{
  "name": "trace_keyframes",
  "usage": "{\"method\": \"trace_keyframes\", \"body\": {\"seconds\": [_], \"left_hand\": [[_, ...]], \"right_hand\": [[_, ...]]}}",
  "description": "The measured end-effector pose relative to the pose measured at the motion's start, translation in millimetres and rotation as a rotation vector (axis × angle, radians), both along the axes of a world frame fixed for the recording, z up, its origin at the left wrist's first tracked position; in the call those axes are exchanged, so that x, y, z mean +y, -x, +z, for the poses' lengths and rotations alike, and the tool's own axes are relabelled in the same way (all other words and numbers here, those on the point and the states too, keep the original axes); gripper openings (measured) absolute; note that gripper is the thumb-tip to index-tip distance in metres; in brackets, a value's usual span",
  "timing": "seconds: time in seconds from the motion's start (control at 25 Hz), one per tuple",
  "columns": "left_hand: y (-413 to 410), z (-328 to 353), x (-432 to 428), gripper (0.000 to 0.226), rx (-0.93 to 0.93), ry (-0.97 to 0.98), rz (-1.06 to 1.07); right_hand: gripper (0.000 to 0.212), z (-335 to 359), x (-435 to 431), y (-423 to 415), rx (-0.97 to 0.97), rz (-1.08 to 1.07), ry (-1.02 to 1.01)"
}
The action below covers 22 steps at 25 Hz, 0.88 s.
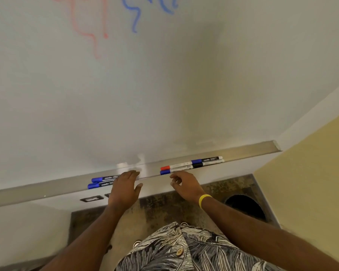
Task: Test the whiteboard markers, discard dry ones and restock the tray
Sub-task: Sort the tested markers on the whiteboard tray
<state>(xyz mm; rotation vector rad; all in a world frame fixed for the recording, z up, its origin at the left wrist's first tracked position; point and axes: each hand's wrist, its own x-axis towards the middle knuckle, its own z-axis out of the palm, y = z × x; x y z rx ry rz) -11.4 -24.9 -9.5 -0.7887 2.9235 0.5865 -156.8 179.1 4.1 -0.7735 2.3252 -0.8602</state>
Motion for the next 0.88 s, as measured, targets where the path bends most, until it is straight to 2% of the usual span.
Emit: {"method": "trace_keyframes", "body": {"seconds": [0.24, 0.36, 0.64, 0.88], "left_hand": [[-58, 0, -37, 0.056, -0.05, 0.07, 0.063], [-89, -6, -55, 0.067, -0.122, 0.094, 0.099], [-130, -12, -86, 0.086, -0.277, 0.075, 0.199], [-141, -10, -106, 0.083, -0.275, 0.053, 0.243]], "right_hand": [[0.048, 7, -52, -26, 0.302, 0.437, -0.087], [0.06, 10, -76, -41, 0.476, 0.579, -0.181], [0.082, -14, -116, -64, 0.531, 0.672, -0.375], [0.067, -3, -168, -74, 0.529, 0.678, -0.272]]}}
